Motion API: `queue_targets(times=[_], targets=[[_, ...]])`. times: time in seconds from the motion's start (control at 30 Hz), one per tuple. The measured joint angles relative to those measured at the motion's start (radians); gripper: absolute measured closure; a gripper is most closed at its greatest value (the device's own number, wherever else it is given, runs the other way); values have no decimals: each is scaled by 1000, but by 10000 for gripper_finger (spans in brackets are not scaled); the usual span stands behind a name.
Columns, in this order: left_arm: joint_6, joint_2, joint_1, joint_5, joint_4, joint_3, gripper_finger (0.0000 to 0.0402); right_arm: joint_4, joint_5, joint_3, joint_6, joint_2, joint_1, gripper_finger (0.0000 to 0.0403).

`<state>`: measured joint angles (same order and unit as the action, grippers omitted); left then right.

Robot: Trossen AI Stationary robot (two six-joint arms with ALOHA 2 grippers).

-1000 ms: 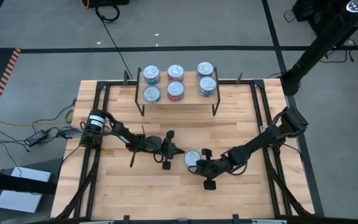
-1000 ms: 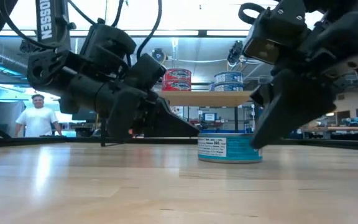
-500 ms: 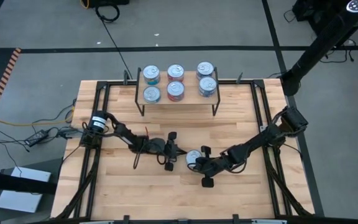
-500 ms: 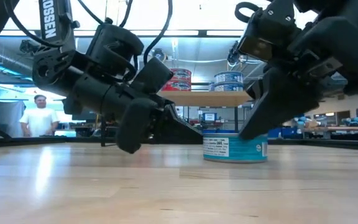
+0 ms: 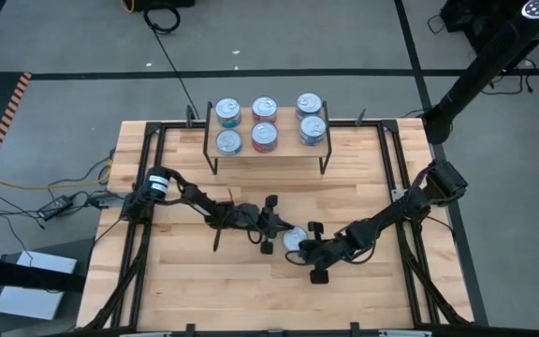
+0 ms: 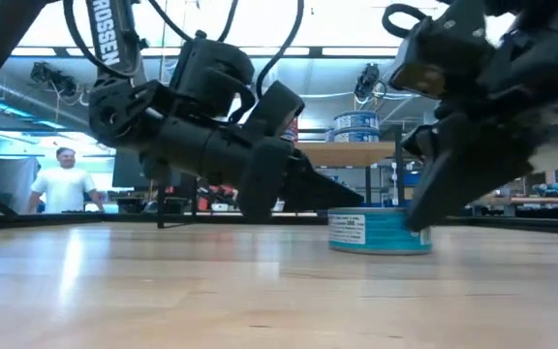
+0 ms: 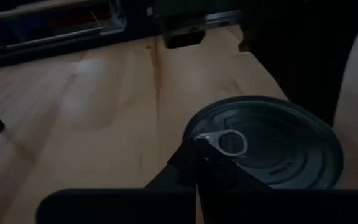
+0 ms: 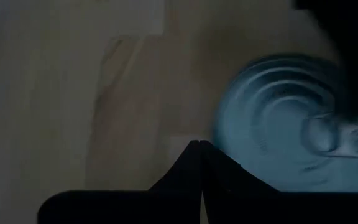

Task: Stack canned seafood by type on shelf
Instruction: Stack the yellow blue tuna can on top of the other yellow blue tuna can on the shelf

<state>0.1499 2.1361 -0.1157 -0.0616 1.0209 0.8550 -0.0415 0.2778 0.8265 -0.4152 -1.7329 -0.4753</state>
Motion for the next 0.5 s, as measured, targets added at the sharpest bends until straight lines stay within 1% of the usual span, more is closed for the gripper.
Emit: queue_targets(times=[0.23,0.4,0.5], targets=[[3,6,-4,-34,16,-5,400,2,35,0,15,0,11,393],[17,-1,-5,-115,78,-40,400,9,40,0,9,0,7,393],[4,-3,15,-137,49,-39,400,4,32,0,8,0,2,393]])
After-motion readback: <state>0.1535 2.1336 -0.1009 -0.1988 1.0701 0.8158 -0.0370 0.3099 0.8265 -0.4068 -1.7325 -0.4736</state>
